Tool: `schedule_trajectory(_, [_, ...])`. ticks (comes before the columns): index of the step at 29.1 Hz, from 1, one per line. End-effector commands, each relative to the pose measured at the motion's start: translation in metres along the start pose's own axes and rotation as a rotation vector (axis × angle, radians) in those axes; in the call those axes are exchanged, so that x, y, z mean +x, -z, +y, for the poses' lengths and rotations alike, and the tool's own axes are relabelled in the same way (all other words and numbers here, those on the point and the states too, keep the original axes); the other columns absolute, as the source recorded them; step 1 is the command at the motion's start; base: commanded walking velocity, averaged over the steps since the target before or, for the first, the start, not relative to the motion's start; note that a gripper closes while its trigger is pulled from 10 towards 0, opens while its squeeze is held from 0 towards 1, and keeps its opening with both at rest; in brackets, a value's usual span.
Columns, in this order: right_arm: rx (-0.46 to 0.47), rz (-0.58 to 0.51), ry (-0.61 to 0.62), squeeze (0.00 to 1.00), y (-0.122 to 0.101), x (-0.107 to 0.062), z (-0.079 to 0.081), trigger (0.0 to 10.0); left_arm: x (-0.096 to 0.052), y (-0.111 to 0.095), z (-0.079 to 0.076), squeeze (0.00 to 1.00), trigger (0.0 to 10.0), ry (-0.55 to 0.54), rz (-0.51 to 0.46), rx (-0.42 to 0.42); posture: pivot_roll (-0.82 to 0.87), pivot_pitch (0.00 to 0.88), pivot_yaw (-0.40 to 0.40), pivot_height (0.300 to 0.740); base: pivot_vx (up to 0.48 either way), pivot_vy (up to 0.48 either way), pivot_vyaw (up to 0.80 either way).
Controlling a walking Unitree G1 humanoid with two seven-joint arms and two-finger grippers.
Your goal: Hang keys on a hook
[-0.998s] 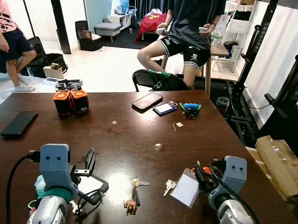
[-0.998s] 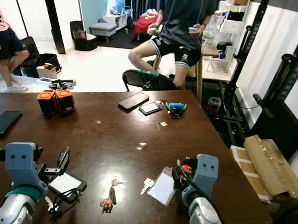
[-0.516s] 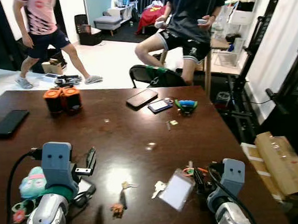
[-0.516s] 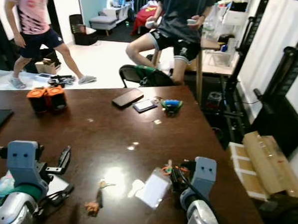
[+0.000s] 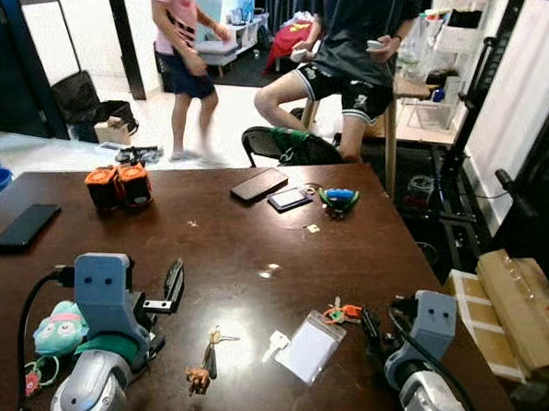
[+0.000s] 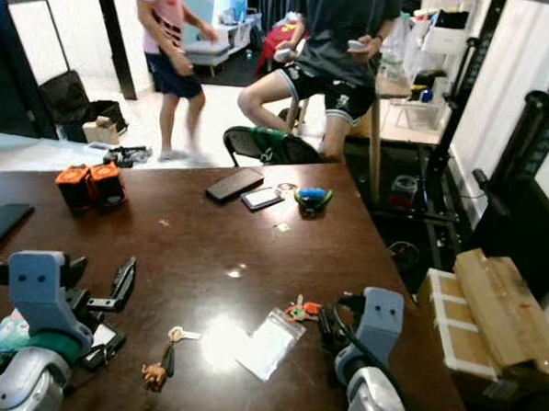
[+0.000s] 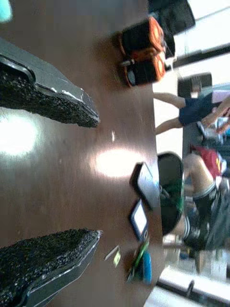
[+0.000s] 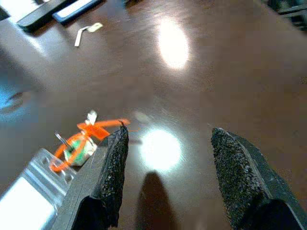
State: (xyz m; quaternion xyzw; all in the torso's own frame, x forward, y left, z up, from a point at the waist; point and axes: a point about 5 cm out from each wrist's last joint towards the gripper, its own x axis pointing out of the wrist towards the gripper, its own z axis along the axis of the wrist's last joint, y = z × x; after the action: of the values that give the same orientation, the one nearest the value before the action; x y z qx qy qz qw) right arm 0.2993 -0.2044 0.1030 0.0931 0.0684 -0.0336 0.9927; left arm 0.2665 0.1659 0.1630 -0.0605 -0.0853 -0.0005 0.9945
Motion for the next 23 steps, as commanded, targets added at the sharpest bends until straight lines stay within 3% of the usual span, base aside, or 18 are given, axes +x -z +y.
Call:
schedule_trajectory(1, [0.019, 0.022, -0.007, 0.00, 0.0076, -0.0027, 0.0045, 10.0, -0.0020, -0.0007, 0.0058, 0.00, 10.0, -0.014, -0.006, 0.015, -0.18, 0.026, 0.152, 0.740, 0.000, 0.000, 0.00])
schedule_trajectory(23, [0.035, 0.029, 0.005, 0.00, 0.0115, -0.0068, 0.0052, 10.0, -0.0032, 0.0001, 0.0071, 0.00, 10.0, -0.001, 0.017, 0.075, -0.16, 0.034, 0.165, 0.740, 0.000, 0.000, 0.00])
